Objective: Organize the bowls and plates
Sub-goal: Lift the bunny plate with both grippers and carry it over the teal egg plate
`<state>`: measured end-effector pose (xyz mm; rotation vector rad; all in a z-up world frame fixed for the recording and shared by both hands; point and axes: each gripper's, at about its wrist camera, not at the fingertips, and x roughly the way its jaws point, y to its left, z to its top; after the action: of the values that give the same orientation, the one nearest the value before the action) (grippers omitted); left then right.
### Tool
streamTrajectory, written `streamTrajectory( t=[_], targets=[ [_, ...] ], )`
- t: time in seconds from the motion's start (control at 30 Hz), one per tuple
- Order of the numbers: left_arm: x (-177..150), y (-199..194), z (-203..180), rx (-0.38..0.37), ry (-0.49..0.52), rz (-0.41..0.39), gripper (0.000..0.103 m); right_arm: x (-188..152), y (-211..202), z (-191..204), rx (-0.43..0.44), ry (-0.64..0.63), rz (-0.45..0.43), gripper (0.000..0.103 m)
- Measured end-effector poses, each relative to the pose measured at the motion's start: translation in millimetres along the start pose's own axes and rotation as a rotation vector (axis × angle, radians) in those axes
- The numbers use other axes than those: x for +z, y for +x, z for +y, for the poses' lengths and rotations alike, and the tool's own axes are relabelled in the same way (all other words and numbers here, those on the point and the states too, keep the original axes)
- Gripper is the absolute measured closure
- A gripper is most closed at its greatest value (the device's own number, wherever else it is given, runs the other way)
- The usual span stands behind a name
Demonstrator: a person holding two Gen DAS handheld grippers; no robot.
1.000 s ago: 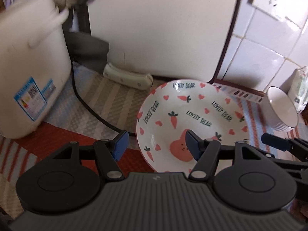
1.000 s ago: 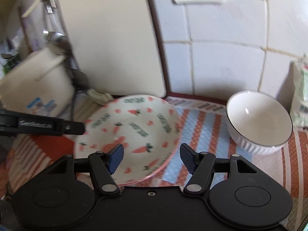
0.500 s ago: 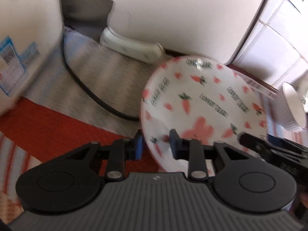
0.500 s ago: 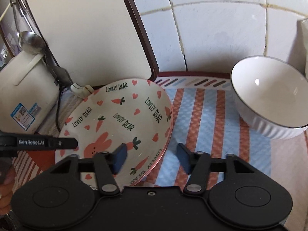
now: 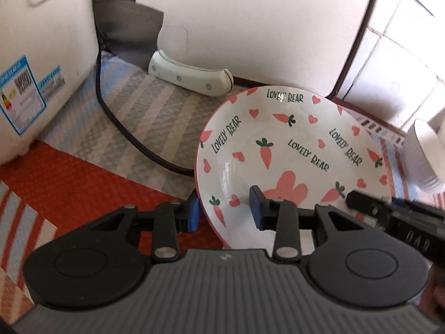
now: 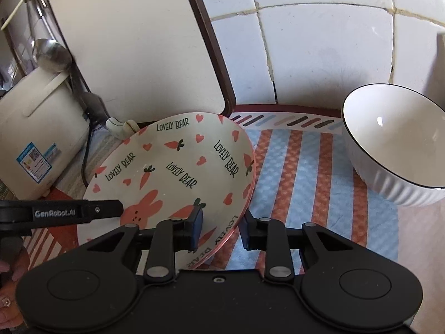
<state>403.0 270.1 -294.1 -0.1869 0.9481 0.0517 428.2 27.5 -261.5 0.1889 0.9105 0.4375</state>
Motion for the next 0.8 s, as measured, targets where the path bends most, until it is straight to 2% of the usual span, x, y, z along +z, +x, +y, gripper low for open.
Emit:
streamTrajectory(
  t=[0.2, 0.33, 0.57, 0.8],
  targets=[
    [1.6, -9.9, -19.5, 0.096, 0.129, 0.031, 0.073, -0.3, -9.9, -5.3, 0.054, -0.033, 0.036, 0.077],
    [-1.8, -19.1, -20.2, 0.062, 0.114, 0.042, 0.075, -1.3, -24.2, -4.7, 0.052, -0.032, 0.036, 0.077],
    [-17.4, -39.6, -40.7, 0.04, 0.159, 0.039, 0.076, -16.2, -51.1, -10.7, 0.014, -0.012, 0.037, 0.077],
    [-28.1, -76.9, -70.9, 0.061, 0.205, 0.008, 0.076, -23.4, -90.4, -17.9, 0.004, 0.02, 0.022, 0.077]
  ],
)
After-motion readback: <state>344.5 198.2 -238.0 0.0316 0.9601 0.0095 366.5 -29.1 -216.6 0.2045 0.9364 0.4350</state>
